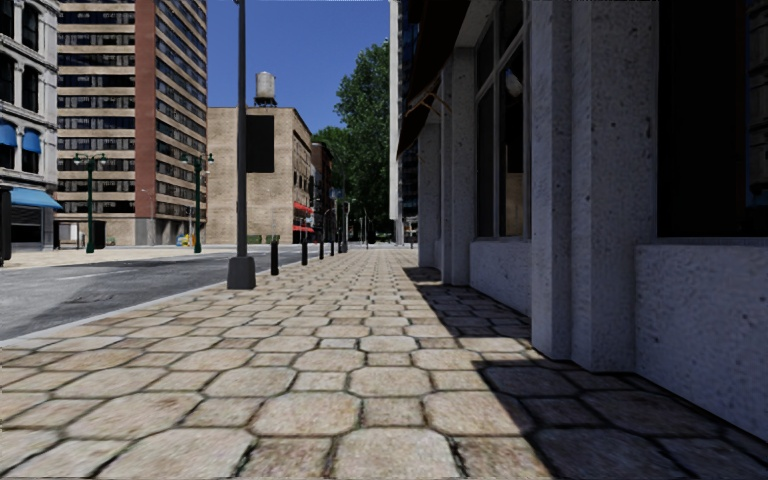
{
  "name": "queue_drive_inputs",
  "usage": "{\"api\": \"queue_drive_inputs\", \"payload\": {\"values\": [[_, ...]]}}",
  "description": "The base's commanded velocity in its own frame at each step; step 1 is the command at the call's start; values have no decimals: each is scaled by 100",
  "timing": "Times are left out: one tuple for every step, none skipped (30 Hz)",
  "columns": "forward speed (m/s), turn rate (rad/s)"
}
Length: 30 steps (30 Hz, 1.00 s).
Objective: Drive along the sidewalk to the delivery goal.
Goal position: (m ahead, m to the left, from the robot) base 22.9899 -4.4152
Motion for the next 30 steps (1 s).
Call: {"api": "queue_drive_inputs", "payload": {"values": [[200,32],[200,23],[200,12],[200,12],[200,0],[200,0],[200,0],[200,0],[200,0],[200,0],[200,0],[200,0],[200,0],[200,0],[200,0],[200,0],[200,0],[200,0],[200,0],[200,0],[200,0],[200,0],[200,0],[200,0],[200,0],[200,0],[200,0],[200,0],[200,0],[200,0]]}}
